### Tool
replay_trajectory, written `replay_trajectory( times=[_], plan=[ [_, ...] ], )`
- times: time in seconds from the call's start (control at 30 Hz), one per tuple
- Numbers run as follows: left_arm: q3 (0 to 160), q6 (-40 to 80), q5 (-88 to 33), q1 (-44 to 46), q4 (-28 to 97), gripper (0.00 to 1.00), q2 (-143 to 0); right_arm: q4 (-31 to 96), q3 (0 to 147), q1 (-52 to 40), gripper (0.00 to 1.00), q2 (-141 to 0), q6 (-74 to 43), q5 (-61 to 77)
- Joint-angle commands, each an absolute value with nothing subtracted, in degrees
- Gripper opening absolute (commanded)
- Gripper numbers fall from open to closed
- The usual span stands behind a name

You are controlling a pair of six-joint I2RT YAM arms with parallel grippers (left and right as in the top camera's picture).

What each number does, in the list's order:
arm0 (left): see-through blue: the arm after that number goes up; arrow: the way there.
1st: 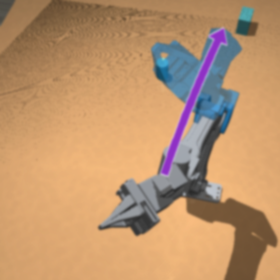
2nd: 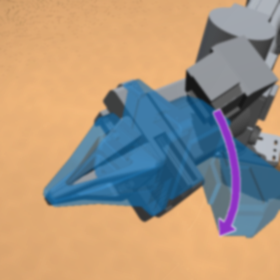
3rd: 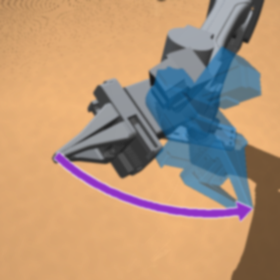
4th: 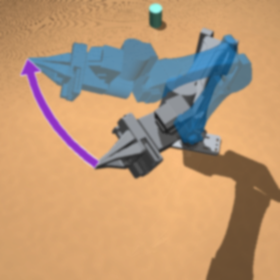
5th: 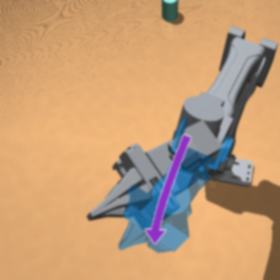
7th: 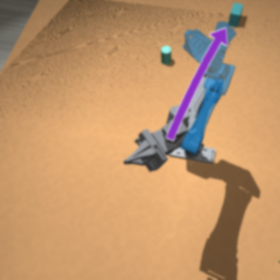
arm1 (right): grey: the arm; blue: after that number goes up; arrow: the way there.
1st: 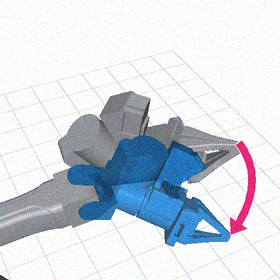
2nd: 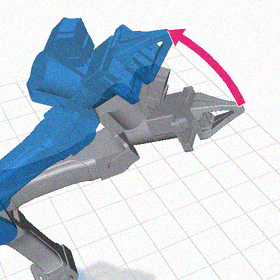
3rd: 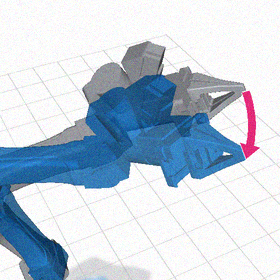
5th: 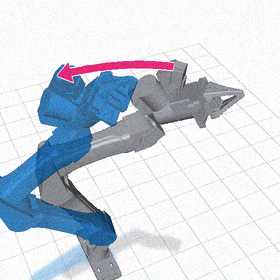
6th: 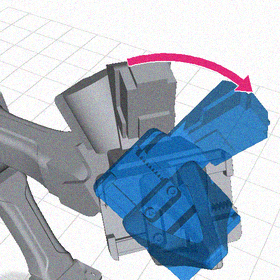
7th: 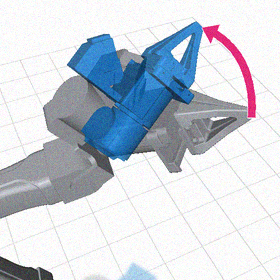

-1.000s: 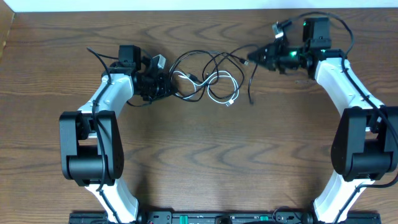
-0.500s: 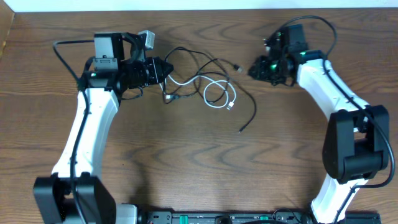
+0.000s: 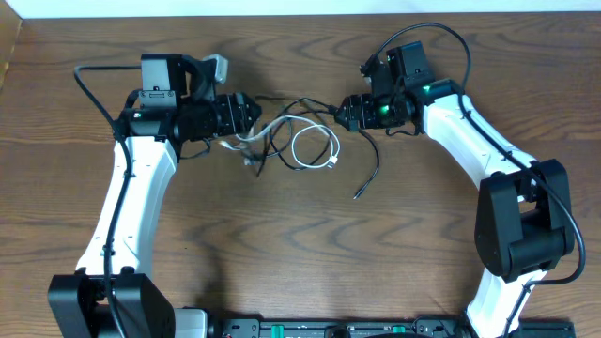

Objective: Untangle cables

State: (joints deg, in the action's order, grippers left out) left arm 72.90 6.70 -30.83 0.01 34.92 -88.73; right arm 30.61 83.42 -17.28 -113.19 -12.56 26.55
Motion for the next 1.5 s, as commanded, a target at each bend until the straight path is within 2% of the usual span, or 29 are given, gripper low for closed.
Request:
replay_trajectory(
  times=[0.0,0.07,0.13,0.23,0.33,0.4,0.47,0.53,0.6,0.7,0.8,0.87,0.9,0.93,1.03,1.17,1.23,1.3,1.37,1.4,1.43,1.47],
  plan=[
    [73.6,13.4,-13.3,-0.3,36.3,0.7,-89.1,30.6,83.5,-17.4,0.88,-111.7,-11.7,27.4],
    [73.6,16.1,-9.0,-0.3,36.9,0.69,-89.1,30.6,83.5,-17.4,0.87,-111.7,-11.8,27.4],
    [73.6,16.9,-5.5,-0.3,37.3,0.7,-89.1,30.6,83.5,-17.5,0.76,-111.7,-12.4,27.4],
    [73.6,19.1,-0.9,-0.7,37.7,0.73,-89.1,30.6,83.5,-18.1,0.76,-111.7,-13.9,27.4],
    [73.6,22.2,-1.3,-3.4,38.2,0.78,-89.1,30.5,83.5,-19.1,0.76,-111.7,-15.2,27.4],
    [73.6,23.1,-5.7,-6.2,38.4,0.78,-89.1,29.2,83.6,-20.0,0.61,-111.7,-13.5,27.5],
    [73.6,23.0,-13.3,-9.3,38.3,0.78,-89.1,28.9,84.4,-20.8,0.55,-111.7,-13.4,27.9],
    [73.6,23.0,-20.2,-13.0,38.6,0.78,-89.1,30.3,87.5,-22.1,0.55,-111.7,-13.4,28.0],
    [73.6,23.0,-20.2,-14.9,39.0,0.78,-89.1,31.9,90.8,-23.0,0.56,-111.7,-13.4,28.0],
    [73.6,23.0,-16.8,-17.1,40.7,0.78,-89.1,34.7,96.0,-24.4,0.6,-111.7,-13.2,27.8],
    [73.0,23.0,-7.2,-19.3,42.7,0.78,-89.1,35.7,99.5,-27.1,0.7,-111.7,-11.7,26.3],
    [72.6,23.0,-3.6,-19.8,43.6,0.79,-89.1,35.3,99.6,-28.9,0.71,-111.7,-11.6,23.4],
    [72.5,23.0,-2.9,-19.9,44.4,0.95,-89.1,35.3,99.6,-29.8,0.72,-111.7,-10.9,21.5],
    [72.4,23.0,-3.0,-19.9,45.3,0.98,-89.1,35.3,99.6,-30.7,0.72,-112.0,-9.7,19.9],
    [72.4,23.0,-2.9,-19.9,46.7,0.98,-89.1,34.5,99.6,-33.4,0.72,-112.9,-6.5,15.9],
    [72.4,23.0,-2.9,-19.9,46.7,0.98,-89.1,32.2,99.6,-36.6,0.61,-115.0,-4.5,11.4],
    [72.4,23.0,-2.9,-19.9,46.7,0.98,-89.1,30.4,99.6,-38.0,0.45,-116.6,-4.6,7.3],
    [72.4,23.0,-2.9,-19.9,46.7,0.98,-89.1,28.9,99.6,-38.9,0.42,-118.2,-4.6,4.3],
    [72.4,23.0,-2.9,-19.9,46.7,0.98,-89.1,27.7,99.6,-39.5,0.33,-119.9,-4.5,2.3],
    [72.4,23.0,-2.9,-19.9,46.7,0.98,-89.1,27.0,99.6,-39.6,0.24,-120.7,-4.5,1.8],
    [72.4,23.0,-2.9,-19.9,46.7,0.98,-89.1,26.2,99.6,-39.7,0.19,-121.9,-4.2,1.8],
    [72.4,23.0,-2.9,-19.9,46.7,0.98,-89.1,25.3,99.6,-39.7,0.19,-122.9,-4.2,2.1]
  ],
)
